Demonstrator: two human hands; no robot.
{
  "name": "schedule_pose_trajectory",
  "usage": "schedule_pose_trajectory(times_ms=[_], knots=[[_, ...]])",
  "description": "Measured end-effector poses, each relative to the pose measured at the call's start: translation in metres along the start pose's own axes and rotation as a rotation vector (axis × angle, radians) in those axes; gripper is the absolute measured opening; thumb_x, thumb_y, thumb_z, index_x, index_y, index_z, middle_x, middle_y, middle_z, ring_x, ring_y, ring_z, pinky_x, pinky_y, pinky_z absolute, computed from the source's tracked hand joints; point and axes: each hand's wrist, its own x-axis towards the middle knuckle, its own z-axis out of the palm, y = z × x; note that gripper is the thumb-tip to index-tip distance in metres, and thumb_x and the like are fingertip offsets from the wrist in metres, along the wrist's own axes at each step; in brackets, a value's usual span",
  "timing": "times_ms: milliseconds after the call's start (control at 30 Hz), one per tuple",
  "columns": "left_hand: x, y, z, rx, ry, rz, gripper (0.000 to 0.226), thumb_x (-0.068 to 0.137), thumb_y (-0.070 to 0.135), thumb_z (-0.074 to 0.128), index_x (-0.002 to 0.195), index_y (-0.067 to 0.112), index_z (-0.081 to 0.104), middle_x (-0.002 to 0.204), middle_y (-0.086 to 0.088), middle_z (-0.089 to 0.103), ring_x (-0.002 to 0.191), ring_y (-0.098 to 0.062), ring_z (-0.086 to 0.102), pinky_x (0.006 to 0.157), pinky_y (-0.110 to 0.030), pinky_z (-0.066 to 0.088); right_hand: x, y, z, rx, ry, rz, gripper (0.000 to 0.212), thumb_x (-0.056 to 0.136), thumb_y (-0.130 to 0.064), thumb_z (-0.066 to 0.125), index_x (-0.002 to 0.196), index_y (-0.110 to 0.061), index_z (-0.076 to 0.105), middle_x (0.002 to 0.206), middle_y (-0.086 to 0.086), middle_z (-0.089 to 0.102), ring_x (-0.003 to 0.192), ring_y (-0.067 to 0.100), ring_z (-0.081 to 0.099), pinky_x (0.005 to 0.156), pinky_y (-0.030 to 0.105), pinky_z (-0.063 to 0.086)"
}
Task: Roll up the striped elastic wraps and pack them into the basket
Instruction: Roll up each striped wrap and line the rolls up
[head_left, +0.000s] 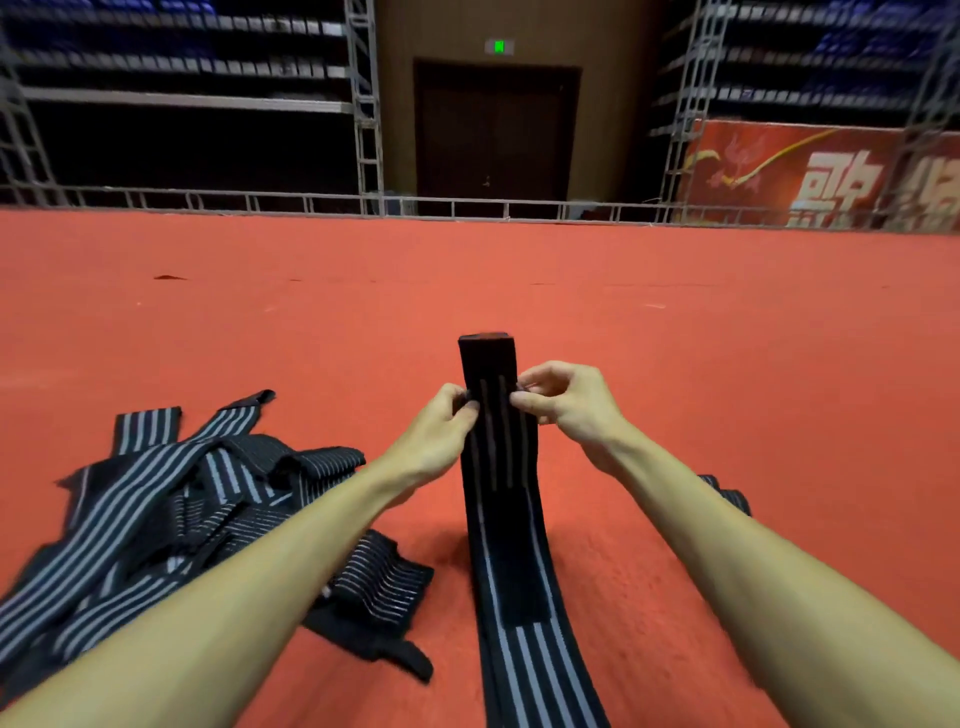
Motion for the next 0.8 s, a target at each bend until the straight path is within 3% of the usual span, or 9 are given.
schedule_pose_trajectory(times_ms=[100, 267, 433, 533, 633, 700, 800], knots=[[-0.027, 0.034, -0.006, -0.038, -0.034, 0.006, 0.014, 0.103, 0.027, 0.037, 0.104, 0.021, 0.05, 0.102, -0.002, 0.063, 0.089, -0.016, 0.062, 0.081, -0.042, 0.052, -0.026, -0.038, -0.011, 0.117, -0.068, 0.058, 0.011, 0.08, -0.003, 0.073, 0.083, -0.009, 0.064, 0.073, 0.005, 0.06, 0.06, 0.01, 0.056, 0.051, 0.019, 0.046], [-0.078, 0.092, -0.015, -0.292, -0.183, -0.087, 0.024, 0.103, 0.019, 0.037, 0.102, 0.014, 0.06, 0.092, -0.005, 0.07, 0.077, -0.017, 0.065, 0.068, -0.033, 0.052, -0.071, -0.091, -0.033, 0.334, -0.276, 0.126, 0.016, 0.077, -0.012, 0.073, 0.088, -0.008, 0.062, 0.087, 0.008, 0.066, 0.069, 0.02, 0.063, 0.066, 0.028, 0.05], [-0.113, 0.14, -0.033, -0.516, -0.341, -0.09, 0.032, 0.101, 0.019, 0.041, 0.121, 0.002, 0.058, 0.116, -0.014, 0.067, 0.105, -0.028, 0.063, 0.095, -0.041, 0.048, -0.105, -0.133, -0.047, 0.44, -0.383, -0.001, 0.023, 0.085, -0.02, 0.066, 0.103, -0.007, 0.062, 0.099, 0.009, 0.068, 0.084, 0.021, 0.067, 0.076, 0.029, 0.055], [-0.119, 0.156, -0.036, -0.593, -0.387, -0.044, 0.032, 0.1, 0.019, 0.042, 0.121, -0.001, 0.057, 0.105, -0.013, 0.069, 0.088, -0.019, 0.067, 0.084, -0.034, 0.054, -0.11, -0.15, -0.051, 0.495, -0.347, -0.067, 0.031, 0.086, -0.021, 0.064, 0.11, -0.003, 0.06, 0.102, 0.012, 0.068, 0.088, 0.024, 0.068, 0.079, 0.033, 0.057], [-0.113, 0.147, -0.03, -0.334, -0.294, -0.039, 0.03, 0.102, 0.024, 0.042, 0.113, 0.004, 0.061, 0.095, -0.008, 0.07, 0.077, -0.017, 0.067, 0.069, -0.034, 0.058, -0.104, -0.14, -0.049, 0.318, -0.209, -0.035, 0.023, 0.086, -0.019, 0.067, 0.101, -0.002, 0.062, 0.095, 0.011, 0.069, 0.08, 0.024, 0.067, 0.071, 0.032, 0.057], [-0.103, 0.128, -0.02, -0.161, -0.204, -0.022, 0.029, 0.103, 0.024, 0.039, 0.107, 0.009, 0.063, 0.095, -0.007, 0.07, 0.078, -0.019, 0.066, 0.071, -0.036, 0.056, -0.098, -0.117, -0.042, 0.161, -0.125, 0.025, 0.022, 0.086, -0.019, 0.069, 0.1, -0.002, 0.064, 0.089, 0.011, 0.067, 0.069, 0.02, 0.062, 0.058, 0.027, 0.055], [-0.085, 0.094, -0.005, -0.166, -0.106, -0.004, 0.026, 0.103, 0.023, 0.039, 0.106, 0.015, 0.064, 0.096, -0.004, 0.071, 0.08, -0.015, 0.066, 0.069, -0.031, 0.054, -0.087, -0.08, -0.031, 0.169, -0.062, 0.092, 0.028, 0.087, -0.016, 0.069, 0.108, 0.002, 0.063, 0.083, 0.012, 0.065, 0.055, 0.013, 0.058, 0.049, 0.024, 0.051]])
